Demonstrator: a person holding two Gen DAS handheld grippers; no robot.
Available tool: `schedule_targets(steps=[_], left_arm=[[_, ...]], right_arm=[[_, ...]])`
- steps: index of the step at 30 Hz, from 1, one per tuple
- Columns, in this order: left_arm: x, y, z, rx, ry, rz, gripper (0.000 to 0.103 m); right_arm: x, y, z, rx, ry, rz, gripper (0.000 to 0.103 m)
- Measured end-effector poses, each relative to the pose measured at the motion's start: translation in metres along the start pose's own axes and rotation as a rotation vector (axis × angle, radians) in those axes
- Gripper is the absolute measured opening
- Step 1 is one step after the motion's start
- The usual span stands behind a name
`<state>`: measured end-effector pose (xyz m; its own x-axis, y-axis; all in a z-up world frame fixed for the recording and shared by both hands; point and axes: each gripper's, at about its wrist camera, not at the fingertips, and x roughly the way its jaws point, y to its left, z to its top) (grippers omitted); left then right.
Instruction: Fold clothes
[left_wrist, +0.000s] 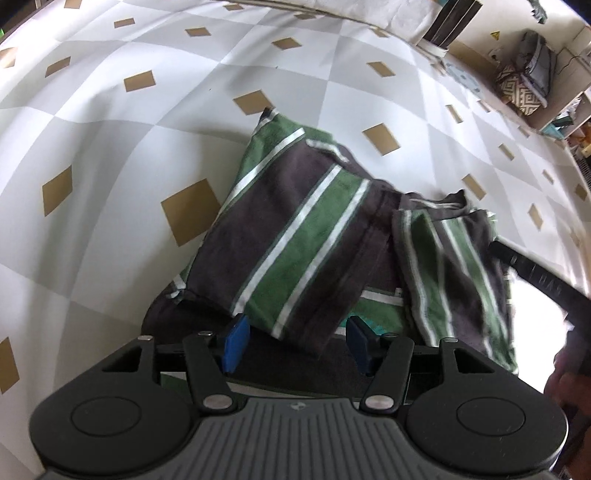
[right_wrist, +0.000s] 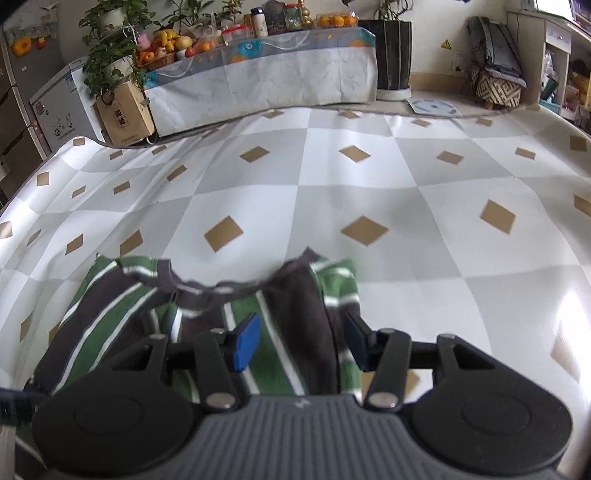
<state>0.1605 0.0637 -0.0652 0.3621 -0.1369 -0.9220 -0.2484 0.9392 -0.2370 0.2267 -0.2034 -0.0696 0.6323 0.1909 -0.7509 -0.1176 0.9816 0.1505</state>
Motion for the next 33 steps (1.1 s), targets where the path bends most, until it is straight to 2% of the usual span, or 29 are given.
schedule_targets(steps=[7,10,13,18,21,33], left_arm=[[0.009,0.009,0.001,-0.022,0.02,0.009,0.057],[0.01,0.009,0.001,-0.019,0.017,0.009,0.059],[0.011,0.006,0.0,-0.005,0.013,0.012,0.062],[0.012,0.004,-0.001,0.01,0.009,0.017,0.066],[0.013,0.004,-0.001,0.011,0.007,0.015,0.067],[0.013,0.008,0.0,-0.008,-0.001,-0.004,0.069]], right_arm=[[0.027,-0.001,0.004,-0.015,0.015,-0.021,0.047],[0.033,0.0,0.001,-0.038,0.015,-0.041,0.043],[0.035,0.001,0.001,-0.043,0.008,-0.055,0.036],[0.036,0.006,-0.002,-0.085,-0.003,-0.091,0.016],[0.036,0.006,-0.002,-0.087,-0.006,-0.104,0.011],[0.036,-0.012,0.001,-0.029,-0.042,-0.237,0.011]])
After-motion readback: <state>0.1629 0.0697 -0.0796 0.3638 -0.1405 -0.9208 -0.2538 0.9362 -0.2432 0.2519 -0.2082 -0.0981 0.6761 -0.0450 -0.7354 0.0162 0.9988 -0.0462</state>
